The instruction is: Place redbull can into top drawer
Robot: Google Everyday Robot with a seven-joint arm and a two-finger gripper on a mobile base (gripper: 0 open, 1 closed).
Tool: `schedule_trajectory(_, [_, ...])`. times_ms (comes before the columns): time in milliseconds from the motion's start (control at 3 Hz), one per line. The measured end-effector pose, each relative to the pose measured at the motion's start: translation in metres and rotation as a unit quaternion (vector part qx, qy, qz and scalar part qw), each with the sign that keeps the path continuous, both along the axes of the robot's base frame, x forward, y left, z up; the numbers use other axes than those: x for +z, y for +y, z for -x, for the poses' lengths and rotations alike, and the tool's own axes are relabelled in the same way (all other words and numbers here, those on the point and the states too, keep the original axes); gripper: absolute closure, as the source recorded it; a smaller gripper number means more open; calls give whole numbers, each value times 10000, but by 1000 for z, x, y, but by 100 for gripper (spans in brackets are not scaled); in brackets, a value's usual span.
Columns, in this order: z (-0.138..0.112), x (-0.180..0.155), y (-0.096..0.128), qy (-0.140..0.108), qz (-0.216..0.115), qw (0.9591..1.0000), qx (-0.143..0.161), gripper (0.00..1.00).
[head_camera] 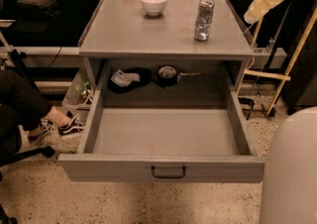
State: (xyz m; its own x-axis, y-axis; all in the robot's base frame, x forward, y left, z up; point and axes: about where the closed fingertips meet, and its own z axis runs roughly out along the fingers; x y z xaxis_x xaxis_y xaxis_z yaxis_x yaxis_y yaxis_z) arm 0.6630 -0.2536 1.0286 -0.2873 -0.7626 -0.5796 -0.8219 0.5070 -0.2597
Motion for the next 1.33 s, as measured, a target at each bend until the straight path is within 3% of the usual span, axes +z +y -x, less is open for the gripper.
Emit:
schedule_trajectory(333, [-39, -6, 0, -238, -376, 9981, -421, 0])
schedule_trajectory(667, [-90, -4, -1, -686, -858, 9887, -1019, 0])
schedule_trajectory(1000, [-131, -19, 2, -848, -1236, 9782, -1437, 0])
schedule_trajectory(1333, [-131, -19, 3, -846, -1237, 9782, -1436, 0])
